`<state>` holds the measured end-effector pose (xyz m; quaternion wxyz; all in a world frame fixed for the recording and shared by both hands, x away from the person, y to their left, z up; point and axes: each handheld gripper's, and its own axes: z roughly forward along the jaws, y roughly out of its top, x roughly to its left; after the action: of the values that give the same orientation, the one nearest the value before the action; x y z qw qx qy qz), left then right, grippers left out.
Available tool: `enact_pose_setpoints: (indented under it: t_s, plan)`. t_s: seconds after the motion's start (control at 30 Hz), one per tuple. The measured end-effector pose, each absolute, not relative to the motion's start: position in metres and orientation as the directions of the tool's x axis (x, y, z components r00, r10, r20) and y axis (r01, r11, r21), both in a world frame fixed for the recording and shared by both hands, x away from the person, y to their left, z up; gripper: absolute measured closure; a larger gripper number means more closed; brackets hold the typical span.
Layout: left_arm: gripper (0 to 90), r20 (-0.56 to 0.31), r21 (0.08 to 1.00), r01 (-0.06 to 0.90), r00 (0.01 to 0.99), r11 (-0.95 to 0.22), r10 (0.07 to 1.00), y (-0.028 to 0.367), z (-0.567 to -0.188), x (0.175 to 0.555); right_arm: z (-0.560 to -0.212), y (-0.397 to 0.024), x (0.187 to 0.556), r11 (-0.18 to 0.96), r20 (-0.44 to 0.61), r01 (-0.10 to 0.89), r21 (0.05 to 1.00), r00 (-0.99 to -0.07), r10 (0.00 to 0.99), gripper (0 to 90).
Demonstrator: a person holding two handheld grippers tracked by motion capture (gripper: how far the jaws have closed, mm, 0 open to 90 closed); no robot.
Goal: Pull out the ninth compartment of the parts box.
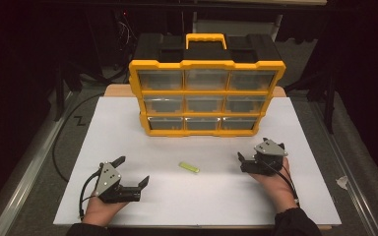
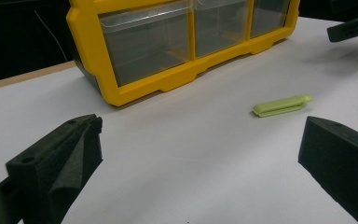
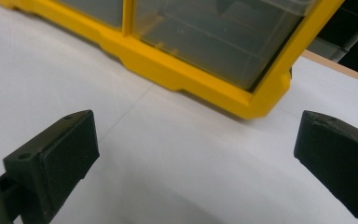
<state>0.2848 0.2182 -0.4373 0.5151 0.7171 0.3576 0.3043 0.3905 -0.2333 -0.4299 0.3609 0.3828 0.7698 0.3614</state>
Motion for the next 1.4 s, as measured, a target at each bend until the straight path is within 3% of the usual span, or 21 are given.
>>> enact_pose_setpoints:
  t_s: [0.5,1.4]
  plan:
    - [0.1,0.006,0.962,0.23,0.524,-0.148,0.852,0.224,-0.435,0.286,-0.429,-0.23,0.384,0.528,-0.364,0.318,0.787,-0.453,0.814,0.9]
    - [0.5,0.012,0.955,0.25,0.504,-0.16,0.863,0.23,-0.436,0.288,-0.429,-0.217,0.375,0.722,-0.595,0.216,0.657,-0.44,0.673,0.9]
